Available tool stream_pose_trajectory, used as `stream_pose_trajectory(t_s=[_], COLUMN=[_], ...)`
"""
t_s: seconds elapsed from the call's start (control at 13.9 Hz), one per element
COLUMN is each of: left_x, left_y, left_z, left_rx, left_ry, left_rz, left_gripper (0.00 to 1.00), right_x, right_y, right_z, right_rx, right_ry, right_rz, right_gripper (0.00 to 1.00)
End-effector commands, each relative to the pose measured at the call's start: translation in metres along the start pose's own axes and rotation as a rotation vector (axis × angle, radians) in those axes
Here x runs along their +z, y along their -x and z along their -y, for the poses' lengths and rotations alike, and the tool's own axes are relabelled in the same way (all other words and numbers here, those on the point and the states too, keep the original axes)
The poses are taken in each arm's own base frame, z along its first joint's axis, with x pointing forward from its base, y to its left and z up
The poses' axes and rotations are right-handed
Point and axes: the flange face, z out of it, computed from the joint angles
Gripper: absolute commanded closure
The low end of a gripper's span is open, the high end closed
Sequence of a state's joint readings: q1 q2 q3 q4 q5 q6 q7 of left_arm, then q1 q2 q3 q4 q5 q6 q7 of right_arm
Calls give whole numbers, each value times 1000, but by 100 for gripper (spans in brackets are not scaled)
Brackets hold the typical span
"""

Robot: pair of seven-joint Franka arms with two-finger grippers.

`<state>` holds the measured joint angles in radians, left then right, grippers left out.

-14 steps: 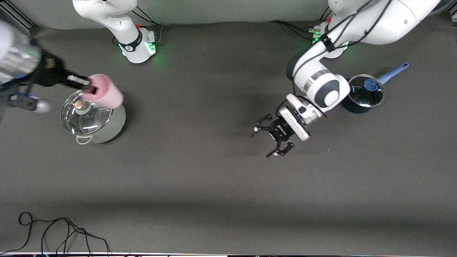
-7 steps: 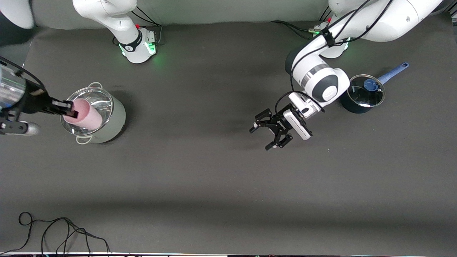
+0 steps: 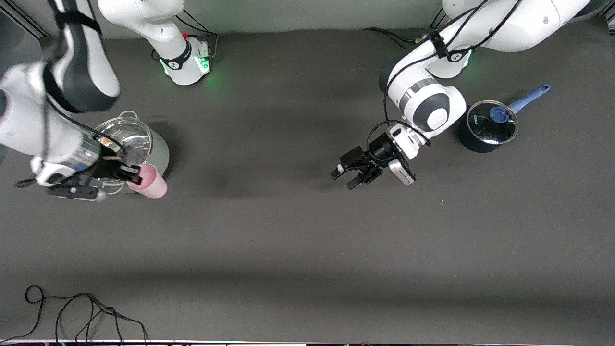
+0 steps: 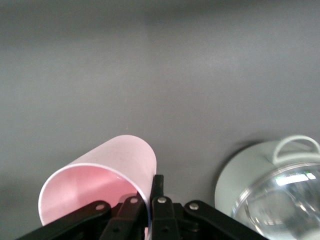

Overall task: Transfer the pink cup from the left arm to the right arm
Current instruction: 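Carry the cup with the right gripper while the left gripper withdraws, then lower the cup beside the white pot and open the right gripper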

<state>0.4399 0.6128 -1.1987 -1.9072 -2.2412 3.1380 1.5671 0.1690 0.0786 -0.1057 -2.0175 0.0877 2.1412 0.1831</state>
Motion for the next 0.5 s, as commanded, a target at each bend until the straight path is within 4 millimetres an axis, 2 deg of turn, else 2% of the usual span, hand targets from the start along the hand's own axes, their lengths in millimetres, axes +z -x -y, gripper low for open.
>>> stream_pose_trajectory(t_s=[0.0, 0.22, 0.43], left_x=[-10, -19, -26], left_y=[7, 11, 17], left_z=[-6, -1, -13], left_rx=[-120, -221, -206], left_ry=[-73, -174, -274], left_rz=[1, -12, -28], left_gripper=[0, 0, 0], right_x=[41, 91, 130], right_y=[15, 14, 15], right_z=[-16, -25, -29], right_rx=[-6, 4, 9], right_ry=[11, 27, 43], right_rz=[-54, -46, -27], right_gripper=[100, 100, 100])
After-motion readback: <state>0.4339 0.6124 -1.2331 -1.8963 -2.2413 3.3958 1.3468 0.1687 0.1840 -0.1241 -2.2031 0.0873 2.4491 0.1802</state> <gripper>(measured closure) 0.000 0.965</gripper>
